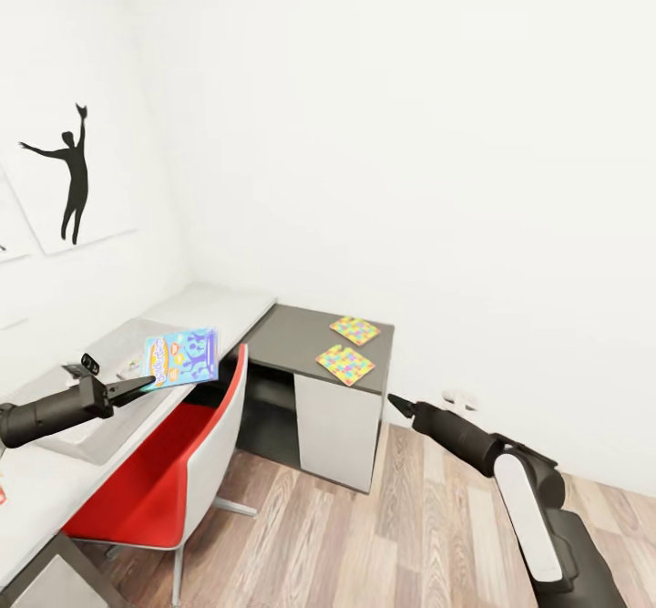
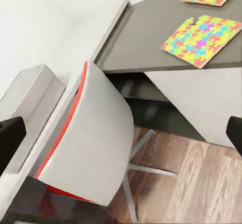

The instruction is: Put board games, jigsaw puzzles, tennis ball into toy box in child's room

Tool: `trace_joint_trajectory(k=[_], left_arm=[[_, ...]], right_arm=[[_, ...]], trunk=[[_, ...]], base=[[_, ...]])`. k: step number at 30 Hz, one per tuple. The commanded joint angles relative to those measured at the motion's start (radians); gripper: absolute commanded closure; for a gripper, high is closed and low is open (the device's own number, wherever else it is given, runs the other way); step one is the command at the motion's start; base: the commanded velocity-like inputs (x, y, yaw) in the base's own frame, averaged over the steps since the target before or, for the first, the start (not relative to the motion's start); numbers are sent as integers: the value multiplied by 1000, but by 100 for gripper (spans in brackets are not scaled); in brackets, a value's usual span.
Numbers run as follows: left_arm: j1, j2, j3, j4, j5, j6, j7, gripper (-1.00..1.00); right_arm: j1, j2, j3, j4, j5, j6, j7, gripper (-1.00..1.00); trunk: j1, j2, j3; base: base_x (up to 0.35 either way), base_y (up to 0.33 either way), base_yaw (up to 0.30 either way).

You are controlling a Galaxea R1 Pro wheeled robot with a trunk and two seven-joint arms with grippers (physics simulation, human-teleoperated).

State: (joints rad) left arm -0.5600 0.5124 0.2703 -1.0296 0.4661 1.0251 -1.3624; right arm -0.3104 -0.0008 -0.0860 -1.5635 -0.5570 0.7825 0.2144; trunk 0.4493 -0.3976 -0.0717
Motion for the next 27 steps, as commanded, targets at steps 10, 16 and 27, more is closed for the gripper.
trace_joint_trajectory(k=[10,16,27], left_arm=[[-1,-1,0,-1,6,11,-1,100],[-1,-3,0,0,5,10,-1,100],[-1,-2,0,0,5,10,-1,100]], right_arm=[[3,-2,-159,0,5,58,286,-100],[3,-2,-165,3,3,55,299,-100],[4,-1,-166,16,5,51,300,-100]], trunk=[[1,-2,-3],[1,-2,-3],[1,-2,-3]], base=[[12,0,135],[187,0,6],[135,0,1]])
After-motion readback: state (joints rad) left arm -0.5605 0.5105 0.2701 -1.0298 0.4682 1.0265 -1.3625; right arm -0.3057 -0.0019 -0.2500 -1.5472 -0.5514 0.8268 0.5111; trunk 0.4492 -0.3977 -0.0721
